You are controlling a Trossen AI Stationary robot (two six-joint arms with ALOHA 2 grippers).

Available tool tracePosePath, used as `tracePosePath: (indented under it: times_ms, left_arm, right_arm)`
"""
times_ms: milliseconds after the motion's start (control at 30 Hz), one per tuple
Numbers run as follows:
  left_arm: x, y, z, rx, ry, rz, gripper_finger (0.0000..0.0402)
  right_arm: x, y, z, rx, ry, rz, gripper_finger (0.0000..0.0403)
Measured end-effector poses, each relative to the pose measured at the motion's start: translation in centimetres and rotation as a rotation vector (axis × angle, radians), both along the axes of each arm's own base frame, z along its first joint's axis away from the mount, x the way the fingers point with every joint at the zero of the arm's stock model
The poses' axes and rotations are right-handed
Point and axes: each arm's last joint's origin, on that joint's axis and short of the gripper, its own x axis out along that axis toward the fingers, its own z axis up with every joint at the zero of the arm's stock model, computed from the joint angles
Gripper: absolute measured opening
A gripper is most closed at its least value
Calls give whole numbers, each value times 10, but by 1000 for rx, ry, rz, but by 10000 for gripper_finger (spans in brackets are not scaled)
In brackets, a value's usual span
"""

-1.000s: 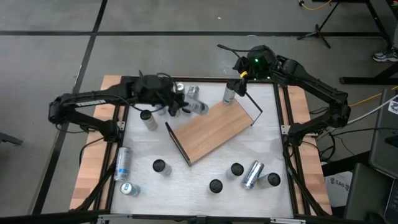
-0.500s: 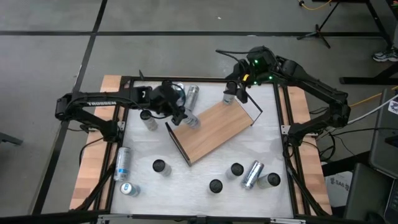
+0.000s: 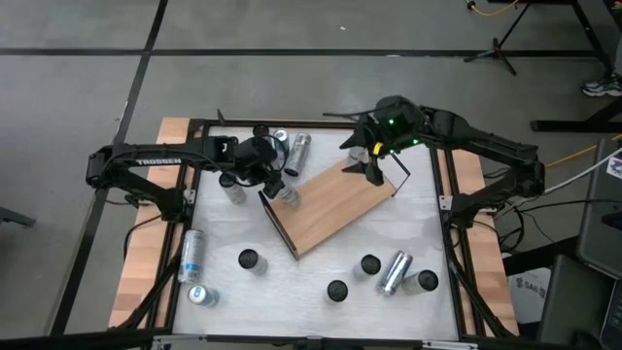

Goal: Place canned beverage on shelf
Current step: Put the white blue soda can on the shelf

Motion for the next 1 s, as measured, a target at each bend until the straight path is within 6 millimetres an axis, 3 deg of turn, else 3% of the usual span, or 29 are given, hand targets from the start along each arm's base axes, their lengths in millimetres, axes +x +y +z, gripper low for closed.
tracePosePath:
  times_ms: [367, 700, 1000]
  left_arm:
    - [0, 0, 0, 1, -4, 0, 245]
    - [1, 1, 0, 7, -12, 8, 245]
    - [1, 1, 0, 11, -14, 17, 245]
  right_arm:
    - [25, 3, -23, -37, 88, -30, 308]
    - [65, -1, -58, 19, 126, -38, 308]
    - [108, 21, -86, -16, 69, -38, 308]
